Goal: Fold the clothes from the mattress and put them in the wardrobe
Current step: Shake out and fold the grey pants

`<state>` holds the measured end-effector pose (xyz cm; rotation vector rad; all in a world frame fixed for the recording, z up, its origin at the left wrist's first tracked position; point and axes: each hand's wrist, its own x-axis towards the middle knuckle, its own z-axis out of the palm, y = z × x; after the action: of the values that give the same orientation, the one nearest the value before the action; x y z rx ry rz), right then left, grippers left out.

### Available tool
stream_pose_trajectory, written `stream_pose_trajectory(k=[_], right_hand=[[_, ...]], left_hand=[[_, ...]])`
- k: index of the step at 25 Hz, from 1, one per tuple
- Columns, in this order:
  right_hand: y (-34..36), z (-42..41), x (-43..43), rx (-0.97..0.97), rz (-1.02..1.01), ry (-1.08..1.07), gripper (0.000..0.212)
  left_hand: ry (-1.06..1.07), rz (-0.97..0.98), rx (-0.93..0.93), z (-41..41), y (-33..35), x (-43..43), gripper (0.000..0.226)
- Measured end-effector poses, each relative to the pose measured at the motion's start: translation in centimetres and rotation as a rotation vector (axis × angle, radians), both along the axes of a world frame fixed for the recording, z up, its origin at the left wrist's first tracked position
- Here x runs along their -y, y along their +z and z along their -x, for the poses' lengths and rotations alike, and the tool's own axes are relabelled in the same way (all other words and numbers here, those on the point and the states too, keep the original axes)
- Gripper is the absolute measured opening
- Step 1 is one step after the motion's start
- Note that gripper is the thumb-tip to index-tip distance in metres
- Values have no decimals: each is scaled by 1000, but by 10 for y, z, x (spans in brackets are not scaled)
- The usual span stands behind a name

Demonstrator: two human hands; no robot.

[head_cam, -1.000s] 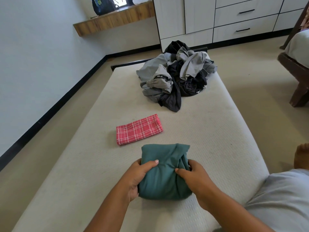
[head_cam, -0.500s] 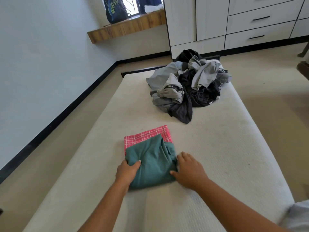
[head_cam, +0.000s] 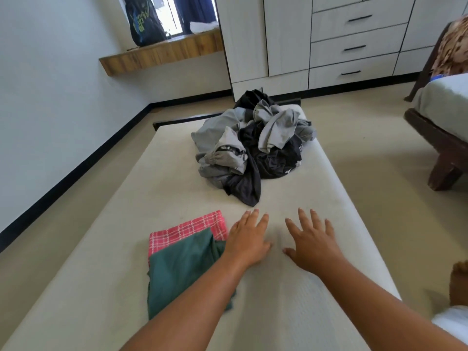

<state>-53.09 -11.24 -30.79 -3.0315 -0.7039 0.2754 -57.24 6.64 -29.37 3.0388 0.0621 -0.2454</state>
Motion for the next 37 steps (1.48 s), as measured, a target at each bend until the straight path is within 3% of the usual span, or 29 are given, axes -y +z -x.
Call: stream_pose_trajectory(k=[3,9,13,18,21,25,27,29,33,37], right_hand=[[1,-27,12,-161,60,-14,94],[16,-62,7,-395,130,53,101],[22,-68,7,-463,134,57,103],[19,-71,6,-494,83,36,97],[9,-71,6,-476,49,28,98],[-1,-72,8,-499,1,25,97],[-1,-73,8,-504,6,28,97],[1,-75,9,-521,5,36,98],[6,-75,11,-510,-21,30,100],[13,-72,11,-515,-63,-29,104]], left_hand=[[-15,56,-211,-37,-10,4,83],[-54,-2,-288,-90,6,0,69],[144,168,36,-142,25,-10,52],[195,66,364,-225,60,-5,80],[442,186,355,-273,71,-8,79],[631,182,248,-305,63,-18,43],[603,152,293,-310,56,-23,20],[558,199,361,-305,48,-23,20],[418,487,482,-255,34,-2,33],[248,819,503,-142,32,34,21]])
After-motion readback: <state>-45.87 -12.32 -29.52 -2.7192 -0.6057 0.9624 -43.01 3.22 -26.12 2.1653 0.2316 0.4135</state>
